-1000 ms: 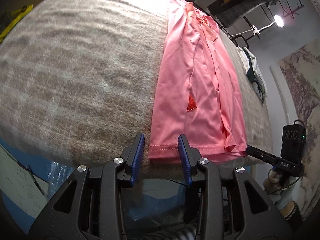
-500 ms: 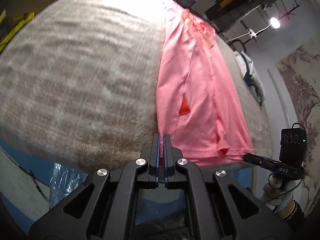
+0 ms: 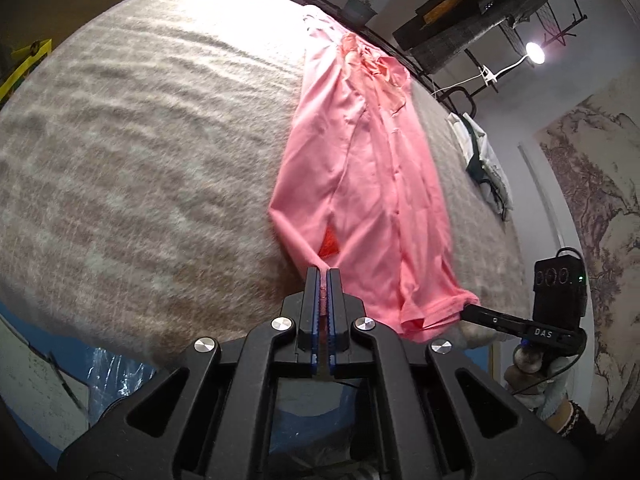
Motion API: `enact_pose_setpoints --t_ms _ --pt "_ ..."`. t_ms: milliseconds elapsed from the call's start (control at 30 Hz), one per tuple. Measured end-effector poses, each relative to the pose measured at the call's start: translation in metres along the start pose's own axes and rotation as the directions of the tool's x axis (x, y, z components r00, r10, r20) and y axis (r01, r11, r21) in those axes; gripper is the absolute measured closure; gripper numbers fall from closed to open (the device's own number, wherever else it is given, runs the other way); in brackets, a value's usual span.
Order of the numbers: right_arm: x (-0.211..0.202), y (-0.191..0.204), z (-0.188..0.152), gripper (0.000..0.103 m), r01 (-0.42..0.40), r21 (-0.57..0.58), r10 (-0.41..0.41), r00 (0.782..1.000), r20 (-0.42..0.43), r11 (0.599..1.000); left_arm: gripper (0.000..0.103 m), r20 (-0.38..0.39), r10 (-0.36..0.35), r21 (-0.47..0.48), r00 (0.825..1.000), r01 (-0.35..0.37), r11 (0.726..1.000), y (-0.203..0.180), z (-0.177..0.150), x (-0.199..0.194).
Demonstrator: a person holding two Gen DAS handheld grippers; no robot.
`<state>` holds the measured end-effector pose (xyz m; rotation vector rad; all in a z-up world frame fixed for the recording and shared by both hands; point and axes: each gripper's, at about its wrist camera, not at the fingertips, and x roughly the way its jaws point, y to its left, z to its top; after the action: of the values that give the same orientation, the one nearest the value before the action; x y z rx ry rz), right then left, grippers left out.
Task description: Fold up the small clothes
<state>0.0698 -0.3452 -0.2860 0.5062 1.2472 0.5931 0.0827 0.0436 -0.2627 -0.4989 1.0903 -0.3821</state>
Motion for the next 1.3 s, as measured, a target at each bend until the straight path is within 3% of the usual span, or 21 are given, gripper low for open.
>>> enact_pose_setpoints --t_ms 333,733,933,1300 --pt "-0.021 -0.006 0.04 0.101 -0.038 0.007 0.037 0.997 0.071 0.999 0.103 0.067 -0.021 0.022 0.998 0.02 1.0 -0.018 0.054 0.0" --pt "-0.036 -0.014 0.117 0.101 0.013 -0.032 -0.007 0.986 0.167 0.999 0.103 0.129 0.002 0.021 0.992 -0.005 1.0 -0.029 0.131 0.034" --pt "-0.028 -0.018 0.153 0.101 0.025 -0.035 -0.017 0.981 0.194 0.999 0.103 0.14 0.021 0.008 0.99 -0.023 1.0 -0.027 0.157 0.055" --pt "-0.019 -0.033 0.189 0.101 0.025 -0.019 -0.02 0.973 0.23 0.999 0.103 0.149 0.059 0.0 0.987 -0.06 0.998 -0.024 0.19 0.088"
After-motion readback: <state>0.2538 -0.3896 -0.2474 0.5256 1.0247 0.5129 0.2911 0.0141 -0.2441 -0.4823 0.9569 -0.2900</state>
